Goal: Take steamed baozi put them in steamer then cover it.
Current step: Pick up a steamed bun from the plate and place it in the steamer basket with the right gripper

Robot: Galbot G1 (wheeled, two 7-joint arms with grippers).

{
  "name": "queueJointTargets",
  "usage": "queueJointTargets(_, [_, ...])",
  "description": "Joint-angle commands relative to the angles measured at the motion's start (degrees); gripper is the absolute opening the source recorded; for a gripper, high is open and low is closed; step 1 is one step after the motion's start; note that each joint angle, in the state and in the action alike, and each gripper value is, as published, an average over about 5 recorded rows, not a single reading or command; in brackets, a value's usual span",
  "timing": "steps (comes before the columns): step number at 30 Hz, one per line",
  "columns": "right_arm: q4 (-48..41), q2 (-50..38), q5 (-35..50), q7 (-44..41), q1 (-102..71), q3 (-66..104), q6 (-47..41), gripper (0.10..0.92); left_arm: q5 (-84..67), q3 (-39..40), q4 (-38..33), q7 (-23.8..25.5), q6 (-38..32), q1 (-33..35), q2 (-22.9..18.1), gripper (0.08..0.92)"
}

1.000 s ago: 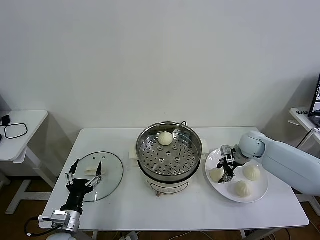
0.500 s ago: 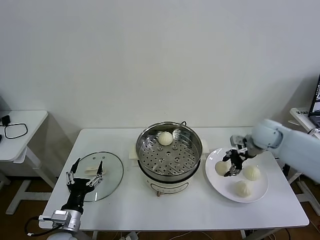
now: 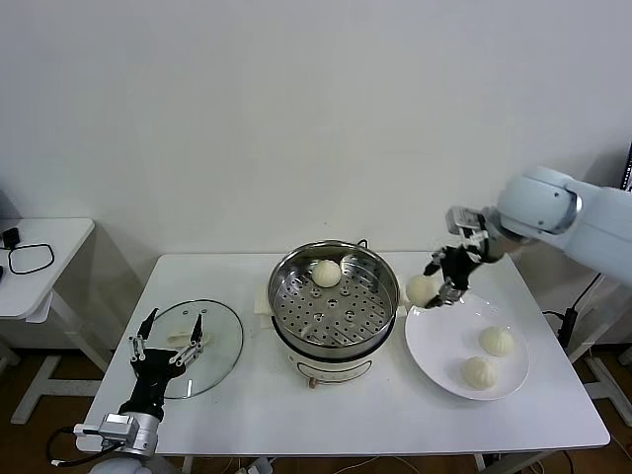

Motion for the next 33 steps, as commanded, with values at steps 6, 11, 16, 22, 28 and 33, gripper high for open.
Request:
queueJointTargets(6, [-4.67, 21.3, 6.3, 9.84, -2.21, 3.97, -10.29, 0.67, -0.42, -1.61, 1.32, 0.23, 0.21, -0.76, 0.14, 0.823])
queueJointTargets(11, [-7.66, 26.79, 5.55, 10.37, -5.21, 5.26, -11.16, 0.67, -0.58, -2.35, 1.95, 0.36, 0.27, -1.07, 0.26, 0.823])
queueJointTargets(16, [-10.65, 31.65, 4.34, 9.94, -8.67, 5.98, -11.13, 0.67, -0.74, -2.91, 2.38, 0.46, 0.39, -1.43, 0.37, 0.823])
queueJointTargets(22, [-14.58, 35.35, 1.4, 8.5, -12.15, 6.22, -10.79, 0.67, -1.04, -3.71, 2.6, 0.63, 0.51, -1.48, 0.43, 0.823])
queueJointTargets(28, [-16.34, 35.71, -0.94, 6.76, -13.7, 5.43, -10.3, 0.67, -1.32, -4.65, 3.06, 0.97, 0.51, -1.53, 0.51, 0.823])
queueJointTargets(33, [-17.41, 35.7, -2.01, 5.56, -14.46, 4.79, -10.02, 0.67, -1.32, -4.68, 3.31, 1.09, 0.46, -1.57, 0.52, 0.823])
